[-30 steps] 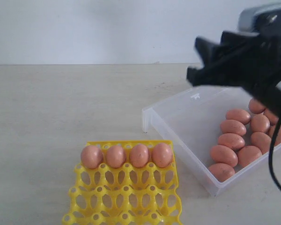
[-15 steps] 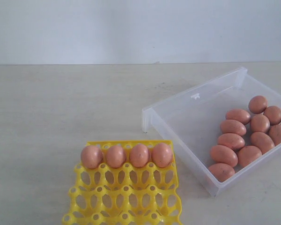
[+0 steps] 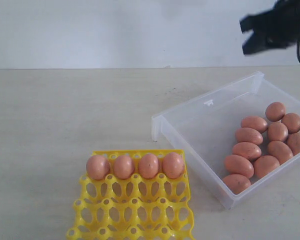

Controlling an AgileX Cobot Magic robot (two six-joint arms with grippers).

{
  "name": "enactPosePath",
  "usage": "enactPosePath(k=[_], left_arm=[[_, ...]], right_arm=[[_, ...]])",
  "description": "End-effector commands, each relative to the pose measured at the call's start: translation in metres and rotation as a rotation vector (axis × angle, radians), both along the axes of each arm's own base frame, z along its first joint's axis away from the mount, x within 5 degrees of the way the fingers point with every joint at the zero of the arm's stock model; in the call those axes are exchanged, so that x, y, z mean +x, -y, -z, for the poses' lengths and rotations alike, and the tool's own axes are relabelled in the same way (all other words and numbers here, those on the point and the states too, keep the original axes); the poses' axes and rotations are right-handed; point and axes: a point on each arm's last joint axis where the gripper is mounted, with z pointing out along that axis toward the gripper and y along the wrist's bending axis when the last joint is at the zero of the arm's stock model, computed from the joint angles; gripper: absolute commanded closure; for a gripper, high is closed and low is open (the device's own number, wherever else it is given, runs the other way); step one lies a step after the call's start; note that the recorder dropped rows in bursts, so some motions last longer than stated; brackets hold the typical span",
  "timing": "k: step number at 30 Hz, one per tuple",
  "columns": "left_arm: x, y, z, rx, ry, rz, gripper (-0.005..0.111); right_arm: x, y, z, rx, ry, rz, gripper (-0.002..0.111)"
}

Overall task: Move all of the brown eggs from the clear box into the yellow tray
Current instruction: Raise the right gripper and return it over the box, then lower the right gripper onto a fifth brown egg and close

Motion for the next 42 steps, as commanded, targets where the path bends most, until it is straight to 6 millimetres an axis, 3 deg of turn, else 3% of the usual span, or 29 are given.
enactPosePath(k=[1, 8, 12, 17, 25, 30, 32, 37, 39, 42], left_arm=[[0.000, 0.001, 0.001, 0.004, 0.002, 0.010, 0.103], [0.000, 0.001, 0.001, 0.004, 0.002, 0.010, 0.103], [0.000, 0.001, 0.001, 0.004, 0.002, 0.010, 0.103], [0.000, 0.001, 0.001, 0.004, 0.002, 0.010, 0.103], [0.000, 0.001, 0.001, 0.004, 0.002, 0.010, 0.103], [0.000, 0.001, 0.001, 0.004, 0.002, 0.010, 0.103], [0.000, 0.001, 0.001, 0.004, 0.002, 0.010, 0.103], [0.000, 0.001, 0.001, 0.004, 0.002, 0.010, 0.103], [0.000, 0.001, 0.001, 0.004, 0.002, 0.010, 0.103], [0.000, 0.001, 0.001, 0.004, 0.002, 0.010, 0.103]], right_arm=[[-0.010, 0.028, 0.022, -0.171, -0.267, 0.175, 0.108], [-0.013, -0.008, 0.022, -0.077, -0.285, -0.079, 0.108], [-0.015, -0.027, 0.037, -0.137, -0.390, -0.167, 0.108], [-0.012, -0.028, 0.063, -0.173, -0.522, -0.154, 0.108], [0.004, -0.019, 0.057, -0.296, -0.302, -0.142, 0.108], [0.002, -0.021, 0.057, -0.313, -0.303, -0.242, 0.108], [-0.001, -0.024, 0.057, -0.312, -0.309, -0.320, 0.100], [-0.003, -0.025, 0.057, -0.332, -0.289, -0.429, 0.061], [-0.001, -0.025, 0.057, -0.337, -0.274, -0.427, 0.053], [0.000, -0.025, 0.058, -0.353, -0.253, -0.449, 0.053]])
